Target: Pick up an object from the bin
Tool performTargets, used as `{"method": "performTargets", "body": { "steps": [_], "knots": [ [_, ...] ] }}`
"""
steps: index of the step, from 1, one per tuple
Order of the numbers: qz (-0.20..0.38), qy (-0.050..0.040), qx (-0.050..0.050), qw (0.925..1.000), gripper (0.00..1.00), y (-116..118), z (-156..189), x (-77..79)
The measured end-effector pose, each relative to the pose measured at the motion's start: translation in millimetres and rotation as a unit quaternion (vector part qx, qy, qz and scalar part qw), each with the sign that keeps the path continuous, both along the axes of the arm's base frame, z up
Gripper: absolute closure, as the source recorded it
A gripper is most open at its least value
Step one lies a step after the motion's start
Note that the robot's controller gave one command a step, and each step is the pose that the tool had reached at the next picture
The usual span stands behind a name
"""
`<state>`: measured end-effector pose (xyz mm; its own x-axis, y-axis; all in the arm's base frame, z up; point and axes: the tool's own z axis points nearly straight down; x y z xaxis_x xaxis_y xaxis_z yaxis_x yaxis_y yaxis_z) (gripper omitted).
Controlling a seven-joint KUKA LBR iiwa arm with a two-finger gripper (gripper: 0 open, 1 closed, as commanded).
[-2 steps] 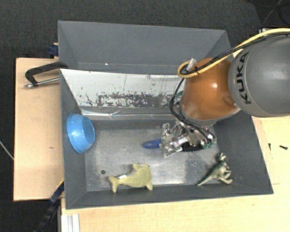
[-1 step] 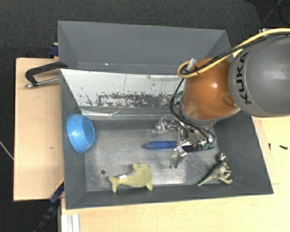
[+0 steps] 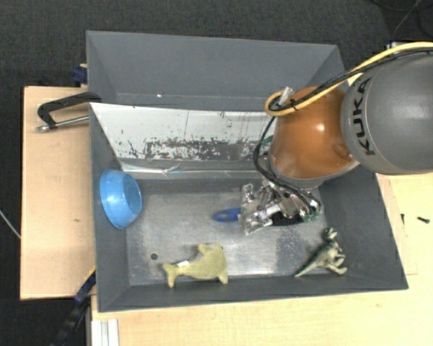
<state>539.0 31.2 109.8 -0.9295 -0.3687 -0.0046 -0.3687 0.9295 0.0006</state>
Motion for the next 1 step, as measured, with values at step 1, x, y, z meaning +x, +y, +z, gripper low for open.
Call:
{"method": "performTargets", "body": {
  "steps": [1],
  "knots": [
    [0.096,-0.0034,-0.003,0.9954,1.00,-71.8,15.0,41.9]
  ]
}}
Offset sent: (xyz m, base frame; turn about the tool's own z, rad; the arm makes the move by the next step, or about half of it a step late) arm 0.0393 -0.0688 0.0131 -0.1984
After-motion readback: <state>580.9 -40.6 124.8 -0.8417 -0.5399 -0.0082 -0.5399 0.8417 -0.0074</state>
